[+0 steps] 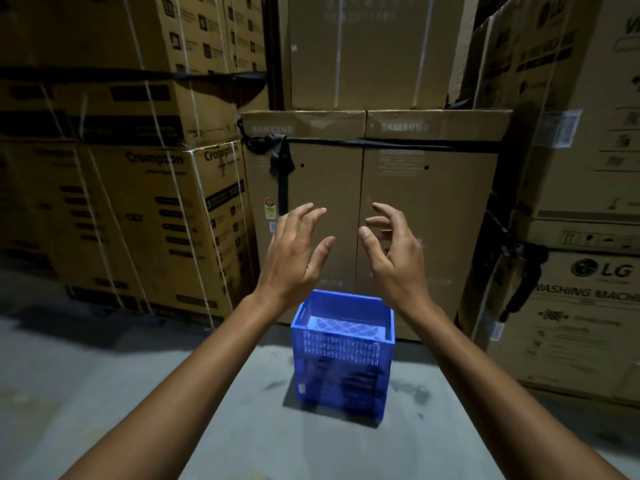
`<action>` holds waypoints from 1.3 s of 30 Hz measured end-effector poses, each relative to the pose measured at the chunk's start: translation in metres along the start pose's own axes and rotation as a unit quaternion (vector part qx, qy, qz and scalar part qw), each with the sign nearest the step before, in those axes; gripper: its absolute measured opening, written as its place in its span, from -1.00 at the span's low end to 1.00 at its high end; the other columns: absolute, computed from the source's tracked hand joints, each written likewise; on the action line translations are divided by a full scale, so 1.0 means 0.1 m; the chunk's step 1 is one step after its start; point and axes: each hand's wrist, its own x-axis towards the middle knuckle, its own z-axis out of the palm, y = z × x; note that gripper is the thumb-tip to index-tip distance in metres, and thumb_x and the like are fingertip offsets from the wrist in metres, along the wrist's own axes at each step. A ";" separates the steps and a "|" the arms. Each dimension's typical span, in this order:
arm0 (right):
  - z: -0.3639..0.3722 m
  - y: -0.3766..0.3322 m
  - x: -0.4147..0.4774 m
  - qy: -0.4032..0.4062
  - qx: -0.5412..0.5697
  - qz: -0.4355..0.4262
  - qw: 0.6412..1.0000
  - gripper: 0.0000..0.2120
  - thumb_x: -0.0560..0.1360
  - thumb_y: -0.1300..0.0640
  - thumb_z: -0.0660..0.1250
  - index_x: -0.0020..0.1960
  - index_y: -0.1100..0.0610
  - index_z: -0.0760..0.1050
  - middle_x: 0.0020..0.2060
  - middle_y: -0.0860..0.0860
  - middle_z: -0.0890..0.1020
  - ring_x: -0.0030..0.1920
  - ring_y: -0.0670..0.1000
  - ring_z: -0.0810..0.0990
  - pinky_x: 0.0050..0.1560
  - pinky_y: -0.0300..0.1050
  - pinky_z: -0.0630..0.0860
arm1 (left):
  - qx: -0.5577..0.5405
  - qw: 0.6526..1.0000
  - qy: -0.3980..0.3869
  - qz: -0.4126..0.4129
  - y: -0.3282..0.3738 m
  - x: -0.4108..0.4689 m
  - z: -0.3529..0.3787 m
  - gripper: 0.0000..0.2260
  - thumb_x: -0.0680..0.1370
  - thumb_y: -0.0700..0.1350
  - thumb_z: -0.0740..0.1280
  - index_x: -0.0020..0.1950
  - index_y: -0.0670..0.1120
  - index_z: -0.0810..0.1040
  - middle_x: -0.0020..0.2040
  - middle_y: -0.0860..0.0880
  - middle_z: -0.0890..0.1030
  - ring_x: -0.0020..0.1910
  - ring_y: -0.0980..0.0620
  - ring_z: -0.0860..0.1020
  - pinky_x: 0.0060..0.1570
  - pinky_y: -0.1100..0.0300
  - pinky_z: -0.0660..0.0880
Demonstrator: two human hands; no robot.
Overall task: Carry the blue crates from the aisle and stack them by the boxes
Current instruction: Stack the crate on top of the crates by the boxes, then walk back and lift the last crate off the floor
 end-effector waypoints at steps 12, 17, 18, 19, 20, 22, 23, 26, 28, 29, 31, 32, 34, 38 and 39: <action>-0.67 -1.34 -1.07 -0.070 0.074 -0.051 0.993 -0.66 0.54 0.11 0.38 0.30 0.09 0.48 0.06 0.00 0.63 0.01 -0.17 0.61 -0.01 -0.35 0.51 | 0.064 0.995 0.045 -0.057 1.42 -1.18 -1.29 -0.56 0.61 0.12 0.13 0.42 -0.08 0.39 0.38 -0.09 0.41 0.34 -0.02 0.35 0.21 -0.01 0.43; -1.03 -1.72 -1.69 -0.113 0.158 -0.061 0.979 -0.77 0.54 0.16 0.37 0.19 0.12 0.56 0.01 0.01 0.65 -0.02 -0.15 0.63 -0.02 -0.31 0.54 | 0.131 0.982 0.075 -0.113 2.10 -1.84 -1.71 -0.56 0.62 0.11 0.12 0.41 -0.08 0.39 0.37 -0.09 0.42 0.33 -0.03 0.36 0.25 0.05 0.39; -1.10 -1.78 -1.85 -0.122 0.170 -0.058 0.976 -0.80 0.55 0.17 0.36 0.16 0.13 0.57 -0.01 0.00 0.65 -0.03 -0.14 0.63 -0.04 -0.33 0.53 | 0.142 0.979 0.075 -0.124 2.25 -1.99 -1.77 -0.56 0.62 0.11 0.13 0.41 -0.08 0.40 0.37 -0.08 0.42 0.33 -0.02 0.36 0.25 0.07 0.38; -1.15 -1.84 -2.01 -0.133 0.177 -0.055 0.974 -0.83 0.55 0.18 0.36 0.14 0.13 0.59 -0.02 0.00 0.65 -0.05 -0.14 0.63 -0.06 -0.35 0.52 | 0.155 0.976 0.071 -0.135 2.40 -2.15 -1.84 -0.57 0.62 0.11 0.13 0.41 -0.07 0.39 0.37 -0.08 0.42 0.32 -0.02 0.36 0.26 0.07 0.38; -1.18 -1.91 -2.16 -0.142 0.181 -0.050 0.972 -0.85 0.55 0.18 0.36 0.11 0.13 0.60 -0.03 0.00 0.65 -0.06 -0.15 0.63 -0.07 -0.37 0.50 | 0.170 0.972 0.064 -0.147 2.54 -2.31 -1.91 -0.57 0.62 0.11 0.13 0.41 -0.07 0.39 0.37 -0.07 0.42 0.32 -0.02 0.36 0.26 0.06 0.39; -1.21 -2.11 -2.47 -0.158 0.199 -0.044 0.966 -0.87 0.54 0.17 0.35 0.06 0.13 0.62 -0.06 0.00 0.65 -0.08 -0.14 0.62 -0.09 -0.37 0.49 | 0.196 0.964 0.051 -0.174 2.80 -2.64 -2.10 -0.57 0.62 0.12 0.12 0.41 -0.07 0.39 0.37 -0.07 0.42 0.32 -0.03 0.37 0.27 0.06 0.38; -1.21 -2.20 -2.59 -0.167 0.207 -0.042 0.963 -0.88 0.53 0.16 0.34 0.04 0.11 0.62 -0.08 0.00 0.65 -0.09 -0.13 0.62 -0.11 -0.35 0.50 | 0.207 0.959 0.049 -0.186 2.90 -2.78 -2.20 -0.56 0.62 0.13 0.11 0.41 -0.08 0.40 0.37 -0.07 0.43 0.33 -0.03 0.37 0.28 0.07 0.37; -1.18 -2.58 -2.93 -0.206 0.223 -0.055 0.951 -0.92 0.55 0.17 0.36 0.00 0.06 0.62 -0.10 -0.04 0.64 -0.11 -0.14 0.60 -0.19 -0.33 0.50 | 0.241 0.942 0.055 -0.226 3.18 -3.24 -2.59 -0.55 0.62 0.15 0.09 0.41 -0.07 0.40 0.37 -0.05 0.43 0.34 -0.01 0.36 0.29 0.12 0.34; -1.15 -2.93 -3.22 -0.230 0.240 -0.063 0.941 -0.92 0.56 0.17 0.36 -0.02 0.06 0.63 -0.10 -0.07 0.63 -0.09 -0.15 0.60 -0.21 -0.30 0.52 | 0.269 0.927 0.066 -0.252 3.42 -3.63 -2.93 -0.54 0.62 0.15 0.08 0.41 -0.07 0.39 0.37 -0.04 0.43 0.33 0.00 0.37 0.27 0.12 0.35; -1.14 -3.11 -3.37 -0.241 0.250 -0.065 0.935 -0.91 0.56 0.17 0.35 -0.02 0.07 0.64 -0.10 -0.08 0.63 -0.08 -0.16 0.59 -0.22 -0.28 0.53 | 0.282 0.919 0.073 -0.265 3.54 -3.82 -3.11 -0.54 0.62 0.15 0.08 0.41 -0.07 0.39 0.37 -0.04 0.43 0.33 0.00 0.37 0.26 0.12 0.35; -1.09 -3.48 -3.69 -0.265 0.273 -0.072 0.922 -0.90 0.57 0.16 0.35 -0.04 0.08 0.65 -0.10 -0.09 0.64 -0.08 -0.17 0.59 -0.23 -0.28 0.53 | 0.306 0.903 0.084 -0.289 3.78 -4.21 -3.49 -0.54 0.62 0.15 0.08 0.41 -0.07 0.40 0.36 -0.04 0.44 0.32 -0.01 0.37 0.25 0.10 0.36; -1.08 -3.67 -3.86 -0.279 0.282 -0.078 0.914 -0.90 0.57 0.15 0.35 -0.05 0.08 0.65 -0.10 -0.08 0.64 -0.09 -0.16 0.60 -0.24 -0.29 0.53 | 0.317 0.895 0.090 -0.300 3.89 -4.41 -3.68 -0.54 0.62 0.15 0.08 0.40 -0.07 0.40 0.36 -0.05 0.44 0.32 -0.02 0.38 0.25 0.10 0.36; -1.03 -4.08 -4.24 -0.304 0.298 -0.093 0.900 -0.89 0.57 0.14 0.35 -0.07 0.08 0.65 -0.11 -0.08 0.64 -0.11 -0.16 0.60 -0.25 -0.30 0.51 | 0.340 0.879 0.101 -0.320 4.11 -4.83 -4.08 -0.55 0.62 0.15 0.09 0.40 -0.08 0.40 0.35 -0.05 0.45 0.32 -0.04 0.39 0.29 0.17 0.30; -0.98 -4.95 -5.06 -0.331 0.331 -0.117 0.876 -0.89 0.56 0.14 0.36 -0.07 0.10 0.66 -0.12 -0.06 0.65 -0.15 -0.16 0.60 -0.25 -0.29 0.51 | 0.375 0.852 0.117 -0.345 4.62 -5.67 -4.91 -0.56 0.62 0.13 0.10 0.38 -0.10 0.41 0.33 -0.07 0.46 0.31 -0.07 0.42 0.34 0.31 0.18; -0.98 -5.17 -5.30 -0.336 0.339 -0.118 0.871 -0.90 0.56 0.14 0.36 -0.08 0.10 0.66 -0.13 -0.06 0.65 -0.15 -0.16 0.60 -0.25 -0.29 0.51 | 0.380 0.847 0.121 -0.352 4.76 -5.91 -5.11 -0.56 0.62 0.13 0.11 0.38 -0.11 0.42 0.32 -0.08 0.47 0.30 -0.08 0.42 0.33 0.23 0.25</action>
